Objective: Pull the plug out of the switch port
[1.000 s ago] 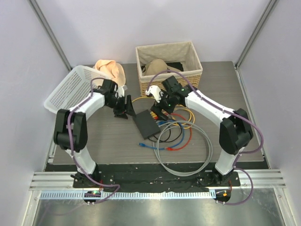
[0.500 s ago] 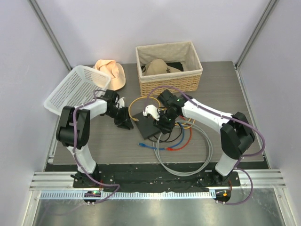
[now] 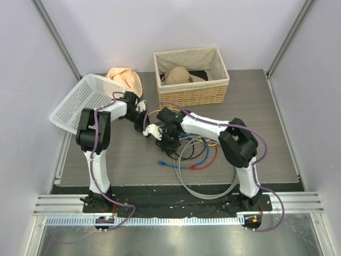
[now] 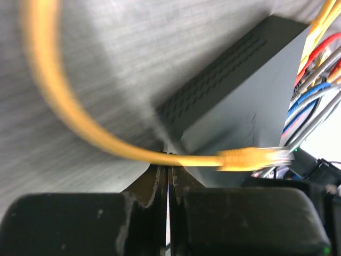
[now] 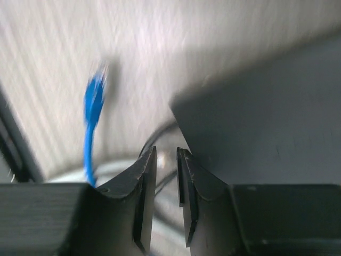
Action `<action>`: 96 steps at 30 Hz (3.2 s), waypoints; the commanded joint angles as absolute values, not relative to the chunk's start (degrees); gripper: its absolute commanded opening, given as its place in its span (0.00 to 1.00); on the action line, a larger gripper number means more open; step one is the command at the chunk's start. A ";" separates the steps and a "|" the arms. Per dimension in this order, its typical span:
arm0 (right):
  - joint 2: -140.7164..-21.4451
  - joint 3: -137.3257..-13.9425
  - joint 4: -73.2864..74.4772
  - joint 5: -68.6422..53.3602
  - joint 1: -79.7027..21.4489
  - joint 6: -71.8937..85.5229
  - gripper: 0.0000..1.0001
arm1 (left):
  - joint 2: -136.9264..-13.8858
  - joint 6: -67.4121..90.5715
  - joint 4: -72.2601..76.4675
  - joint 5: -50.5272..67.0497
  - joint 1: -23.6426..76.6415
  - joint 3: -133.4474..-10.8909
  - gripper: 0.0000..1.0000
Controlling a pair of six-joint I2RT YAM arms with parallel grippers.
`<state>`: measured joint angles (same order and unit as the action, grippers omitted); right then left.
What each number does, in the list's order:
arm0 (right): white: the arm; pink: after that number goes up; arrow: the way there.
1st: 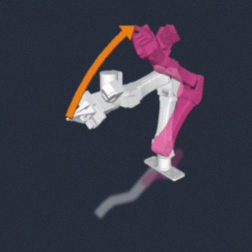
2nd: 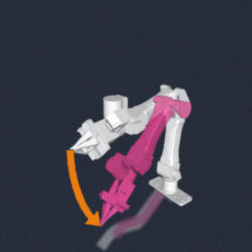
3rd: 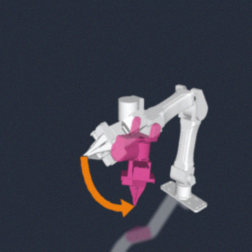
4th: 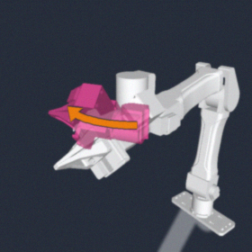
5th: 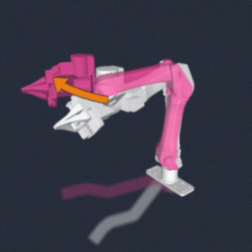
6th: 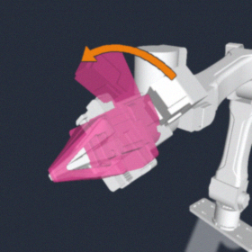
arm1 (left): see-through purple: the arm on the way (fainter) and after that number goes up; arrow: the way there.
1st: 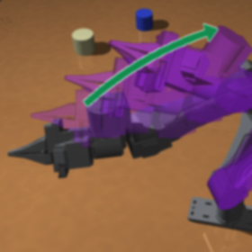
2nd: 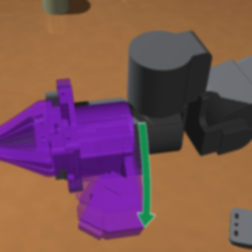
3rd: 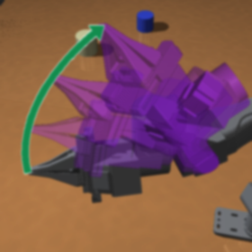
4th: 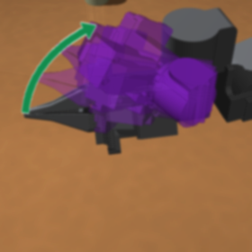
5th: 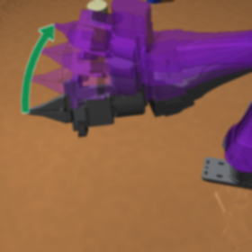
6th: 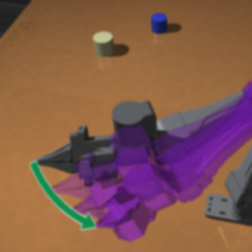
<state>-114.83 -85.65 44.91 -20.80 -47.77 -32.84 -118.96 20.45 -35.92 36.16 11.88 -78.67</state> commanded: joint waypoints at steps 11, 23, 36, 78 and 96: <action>-118.75 -101.43 42.18 -19.68 -49.22 -30.24 0.33 | -110.31 16.53 -41.66 34.54 6.24 -82.62 0.08; -108.72 -103.01 42.11 -21.96 -40.62 -16.02 0.61 | -104.06 18.55 -40.00 37.26 6.59 -83.23 0.15; -120.75 -111.79 41.49 -39.28 -23.56 -17.84 0.73 | -105.37 14.68 -33.92 30.15 14.58 -84.72 0.01; -124.54 -88.24 4.40 -35.33 -27.86 -5.54 0.64 | -115.84 14.77 -25.66 20.48 20.13 -76.90 0.00; -125.34 -84.12 5.01 -35.16 -29.53 -8.79 0.54 | -100.82 12.05 -29.35 20.82 19.42 -69.79 0.00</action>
<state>-127.22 -87.77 3.18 -37.74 -28.69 -6.35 -107.70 14.41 -24.60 21.69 19.86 -72.77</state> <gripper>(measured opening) 0.554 0.015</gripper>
